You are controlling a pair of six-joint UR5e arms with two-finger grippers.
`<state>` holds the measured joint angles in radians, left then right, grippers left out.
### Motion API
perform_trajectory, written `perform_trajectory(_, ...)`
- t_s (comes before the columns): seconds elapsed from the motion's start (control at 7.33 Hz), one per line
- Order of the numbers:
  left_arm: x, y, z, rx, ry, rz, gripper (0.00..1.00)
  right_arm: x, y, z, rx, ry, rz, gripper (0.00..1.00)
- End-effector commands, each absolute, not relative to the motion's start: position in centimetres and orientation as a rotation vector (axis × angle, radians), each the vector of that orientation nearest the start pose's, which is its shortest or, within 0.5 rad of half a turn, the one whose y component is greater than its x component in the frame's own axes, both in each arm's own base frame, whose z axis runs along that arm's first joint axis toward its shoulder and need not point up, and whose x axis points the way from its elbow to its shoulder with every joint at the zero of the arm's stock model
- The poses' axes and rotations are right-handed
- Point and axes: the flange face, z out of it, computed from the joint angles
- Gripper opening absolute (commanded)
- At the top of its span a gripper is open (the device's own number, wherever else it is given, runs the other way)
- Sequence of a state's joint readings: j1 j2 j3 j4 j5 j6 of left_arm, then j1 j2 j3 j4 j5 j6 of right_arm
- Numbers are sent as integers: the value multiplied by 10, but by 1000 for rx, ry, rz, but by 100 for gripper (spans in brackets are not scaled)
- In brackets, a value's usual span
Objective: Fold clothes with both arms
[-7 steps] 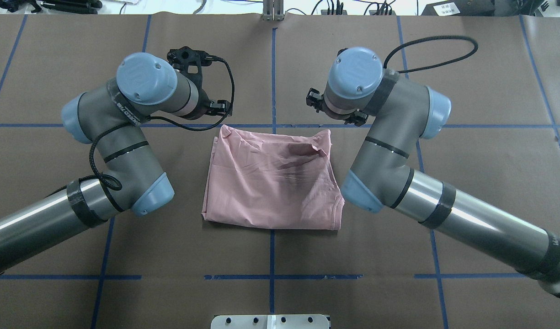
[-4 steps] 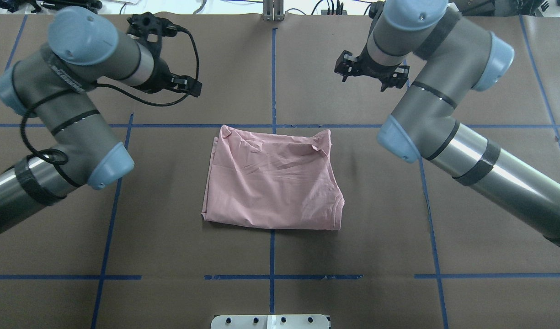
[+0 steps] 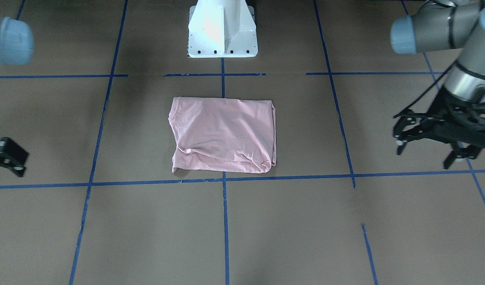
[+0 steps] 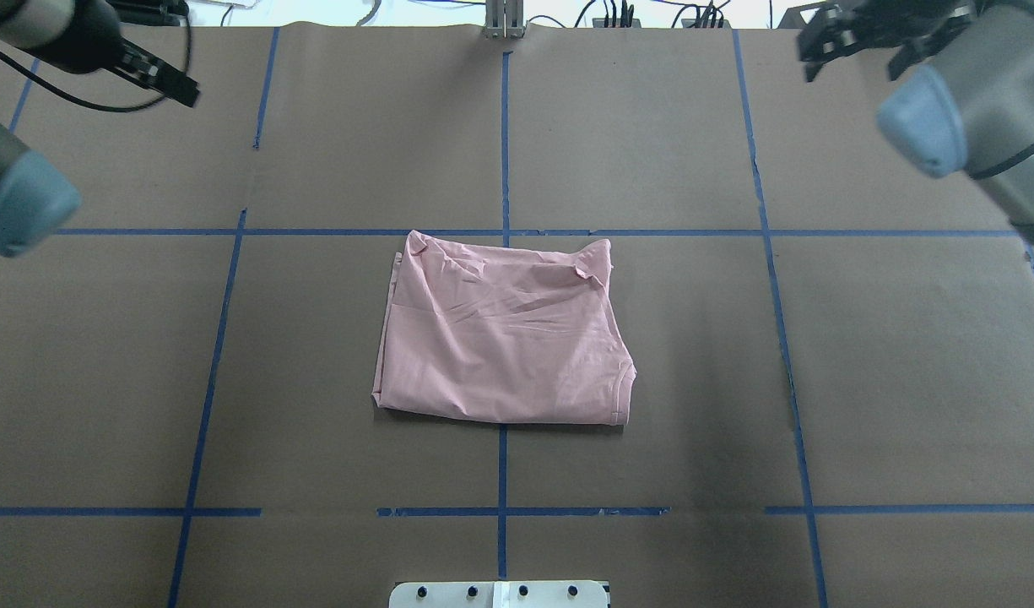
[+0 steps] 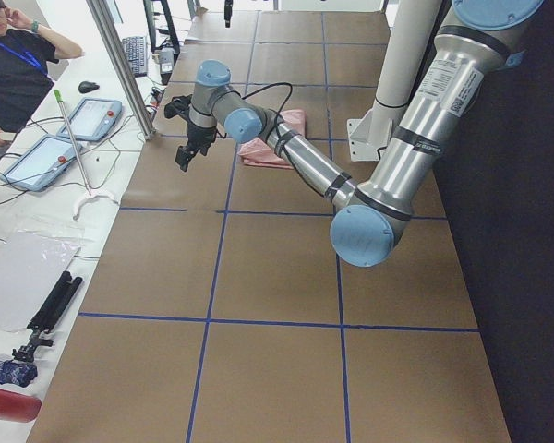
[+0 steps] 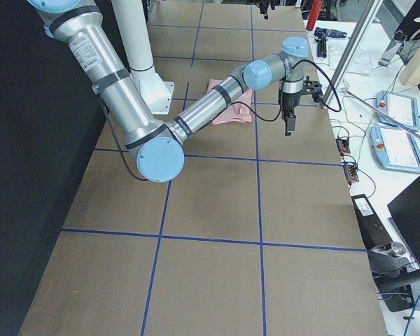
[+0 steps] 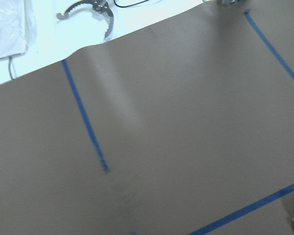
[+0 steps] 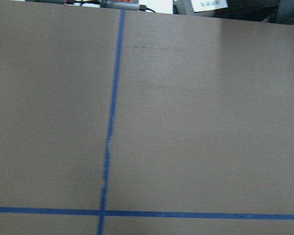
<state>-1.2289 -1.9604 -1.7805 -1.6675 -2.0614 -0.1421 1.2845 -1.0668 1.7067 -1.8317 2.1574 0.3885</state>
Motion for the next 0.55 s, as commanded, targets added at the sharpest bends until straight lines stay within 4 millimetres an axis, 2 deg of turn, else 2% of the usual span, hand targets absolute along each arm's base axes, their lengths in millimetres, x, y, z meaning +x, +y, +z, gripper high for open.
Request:
perform_trajectory(0.0, -32, -593, 431, 552, 474, 443, 100, 20, -614, 436, 154, -640, -125, 100)
perform_trajectory(0.14, -83, -571, 473, 514, 504, 392, 100, 43, -581, 507, 89, -645, -152, 100)
perform_trajectory(0.27, -78, -533, 520, 444, 623, 374, 100, 50, -550, 552, 49, -685, -123, 100)
perform_trajectory(0.41, -75, -506, 588, 326, 652, 331, 100, 57, -522, 589, 15, -684, -100, 100)
